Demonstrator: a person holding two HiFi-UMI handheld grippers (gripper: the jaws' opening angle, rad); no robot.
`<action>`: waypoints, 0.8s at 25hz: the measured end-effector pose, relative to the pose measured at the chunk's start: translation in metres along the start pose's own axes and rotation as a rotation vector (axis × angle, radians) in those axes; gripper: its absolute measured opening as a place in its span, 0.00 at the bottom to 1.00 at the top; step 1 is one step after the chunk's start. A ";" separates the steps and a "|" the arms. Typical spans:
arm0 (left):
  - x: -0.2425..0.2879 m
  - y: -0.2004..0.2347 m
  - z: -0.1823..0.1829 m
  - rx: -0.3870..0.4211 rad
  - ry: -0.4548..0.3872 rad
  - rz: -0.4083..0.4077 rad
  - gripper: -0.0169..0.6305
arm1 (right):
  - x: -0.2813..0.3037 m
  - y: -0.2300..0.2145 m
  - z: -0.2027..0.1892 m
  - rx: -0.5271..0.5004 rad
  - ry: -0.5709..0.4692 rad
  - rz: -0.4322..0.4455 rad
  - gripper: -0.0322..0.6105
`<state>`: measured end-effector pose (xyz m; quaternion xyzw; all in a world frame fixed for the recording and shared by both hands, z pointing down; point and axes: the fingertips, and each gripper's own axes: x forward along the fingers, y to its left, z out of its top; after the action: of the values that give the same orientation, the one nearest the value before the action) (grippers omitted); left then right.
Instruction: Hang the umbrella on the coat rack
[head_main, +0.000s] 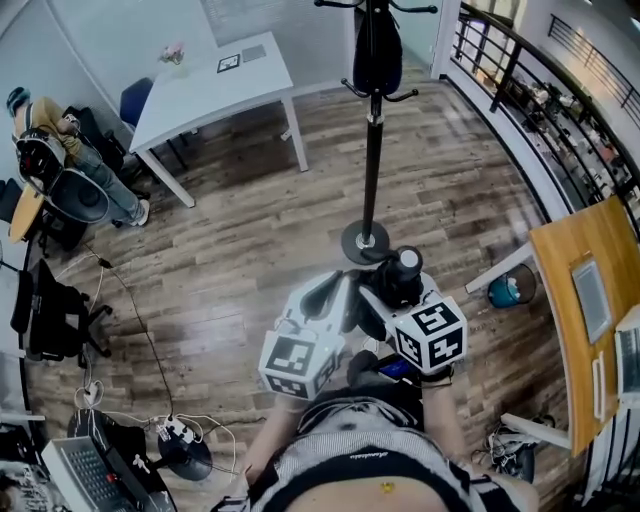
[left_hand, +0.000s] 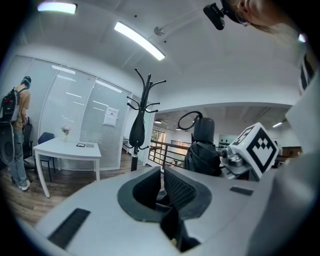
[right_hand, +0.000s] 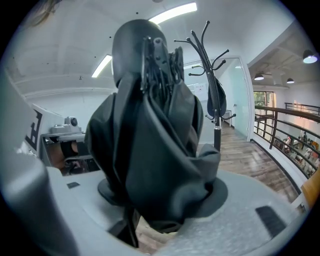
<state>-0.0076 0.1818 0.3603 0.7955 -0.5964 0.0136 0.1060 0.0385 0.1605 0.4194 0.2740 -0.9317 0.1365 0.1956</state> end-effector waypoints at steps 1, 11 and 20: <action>0.005 0.003 0.001 0.003 0.000 0.006 0.06 | 0.003 -0.004 0.002 0.001 0.002 0.005 0.46; 0.062 0.013 0.012 0.006 0.001 0.026 0.06 | 0.027 -0.051 0.024 -0.013 0.007 0.044 0.46; 0.108 0.013 0.016 0.026 -0.033 0.041 0.06 | 0.037 -0.099 0.032 -0.027 0.015 0.048 0.46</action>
<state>0.0089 0.0735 0.3625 0.7845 -0.6141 0.0104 0.0855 0.0564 0.0514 0.4217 0.2477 -0.9383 0.1306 0.2030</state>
